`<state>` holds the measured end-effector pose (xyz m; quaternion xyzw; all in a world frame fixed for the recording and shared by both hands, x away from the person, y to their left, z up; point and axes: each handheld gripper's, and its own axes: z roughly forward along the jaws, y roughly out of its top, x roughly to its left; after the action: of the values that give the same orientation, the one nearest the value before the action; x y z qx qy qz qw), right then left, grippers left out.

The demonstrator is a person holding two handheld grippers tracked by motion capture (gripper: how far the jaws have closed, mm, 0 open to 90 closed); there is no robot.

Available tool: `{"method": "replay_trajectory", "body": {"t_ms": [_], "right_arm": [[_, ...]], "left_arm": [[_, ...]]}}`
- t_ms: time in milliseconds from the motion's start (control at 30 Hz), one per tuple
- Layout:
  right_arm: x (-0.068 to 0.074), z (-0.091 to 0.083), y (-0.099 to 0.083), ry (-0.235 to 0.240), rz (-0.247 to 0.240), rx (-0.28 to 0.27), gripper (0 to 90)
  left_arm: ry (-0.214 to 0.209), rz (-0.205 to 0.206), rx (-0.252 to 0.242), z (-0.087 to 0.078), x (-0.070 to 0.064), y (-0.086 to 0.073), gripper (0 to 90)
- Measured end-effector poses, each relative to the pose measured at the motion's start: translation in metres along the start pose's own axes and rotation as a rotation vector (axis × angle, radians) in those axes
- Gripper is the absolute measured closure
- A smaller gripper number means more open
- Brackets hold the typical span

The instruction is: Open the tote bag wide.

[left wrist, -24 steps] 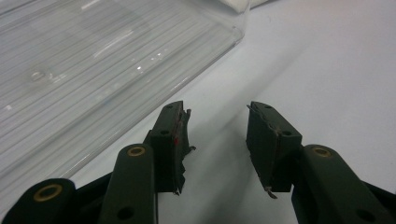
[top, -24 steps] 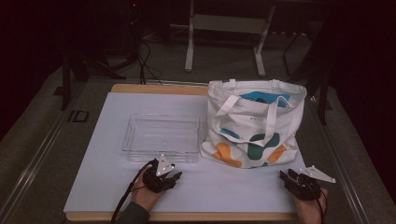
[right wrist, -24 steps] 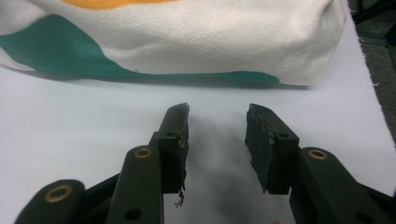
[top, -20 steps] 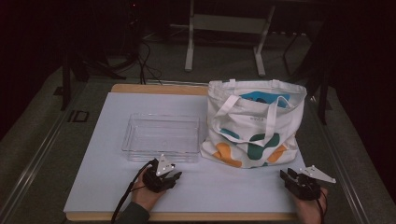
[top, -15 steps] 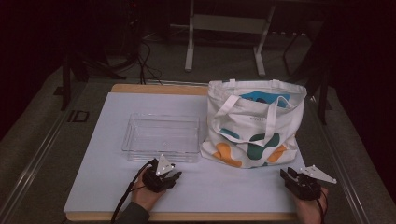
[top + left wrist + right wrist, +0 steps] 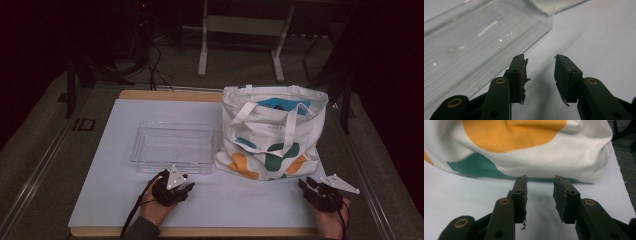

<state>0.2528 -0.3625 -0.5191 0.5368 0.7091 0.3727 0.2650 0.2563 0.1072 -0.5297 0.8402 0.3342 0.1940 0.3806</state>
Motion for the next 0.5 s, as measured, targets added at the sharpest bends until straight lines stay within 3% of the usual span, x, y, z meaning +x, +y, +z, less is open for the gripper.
{"method": "replay_trajectory", "body": {"t_ms": [333,500], "right_arm": [[0.001,-0.009,0.016,0.032,0.019,-0.02,54.1],[0.0,-0.01,0.027,0.045,0.018,-0.027,51.9]], "left_arm": [[-0.03,0.046,-0.027,-0.016,-0.002,0.017,58.9],[-0.048,0.043,-0.045,-0.021,0.003,0.029,58.7]]}}
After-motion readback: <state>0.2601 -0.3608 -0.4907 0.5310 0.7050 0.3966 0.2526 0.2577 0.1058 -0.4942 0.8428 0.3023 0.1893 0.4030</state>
